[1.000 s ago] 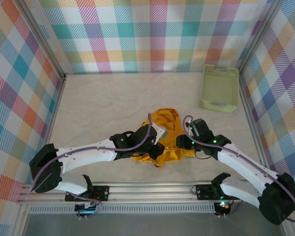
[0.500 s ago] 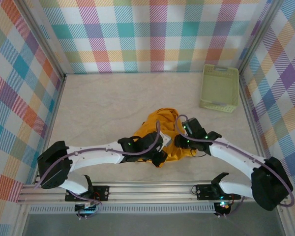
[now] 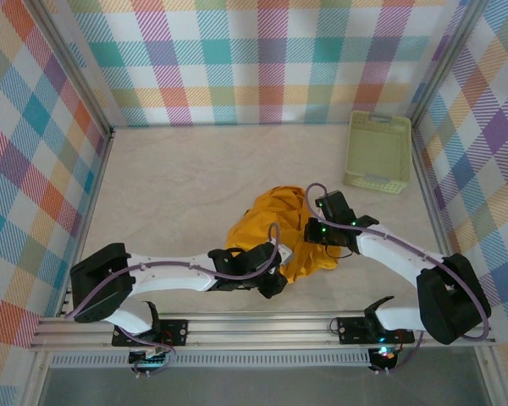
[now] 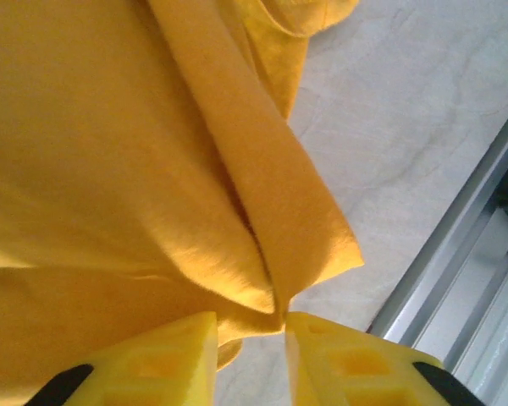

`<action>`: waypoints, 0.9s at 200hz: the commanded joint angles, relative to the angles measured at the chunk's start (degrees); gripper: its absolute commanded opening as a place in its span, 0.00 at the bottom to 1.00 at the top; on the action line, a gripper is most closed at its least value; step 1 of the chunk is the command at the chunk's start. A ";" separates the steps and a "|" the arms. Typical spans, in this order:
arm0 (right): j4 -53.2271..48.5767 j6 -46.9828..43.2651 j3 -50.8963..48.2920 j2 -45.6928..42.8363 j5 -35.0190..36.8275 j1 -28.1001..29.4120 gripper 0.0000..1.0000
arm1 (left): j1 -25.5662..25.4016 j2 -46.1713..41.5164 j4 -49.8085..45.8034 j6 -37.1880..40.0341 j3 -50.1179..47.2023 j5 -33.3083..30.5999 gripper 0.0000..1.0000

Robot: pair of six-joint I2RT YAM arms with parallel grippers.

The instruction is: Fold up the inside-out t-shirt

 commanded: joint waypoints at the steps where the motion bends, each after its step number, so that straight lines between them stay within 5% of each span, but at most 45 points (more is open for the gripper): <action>1: -3.77 -0.17 1.92 -1.40 3.39 -0.44 0.01 | 1.33 -3.72 -0.45 0.08 0.47 -5.62 0.33; 48: -10.03 -0.78 -0.84 -8.93 6.69 -0.42 0.02 | 8.21 -1.46 -1.39 -3.77 4.01 -9.44 0.50; 89: -13.54 1.38 -4.22 -11.40 11.03 -1.89 0.11 | 15.30 10.15 -6.35 -8.84 9.47 -9.43 0.46; 114: -14.13 2.56 -4.57 -9.98 9.11 -5.20 0.13 | 15.41 11.01 -5.72 -8.61 9.02 -8.06 0.46; 180: -17.17 3.92 -3.97 -11.28 6.08 -2.46 0.44 | 12.88 7.08 -4.68 -7.34 5.60 -9.27 0.50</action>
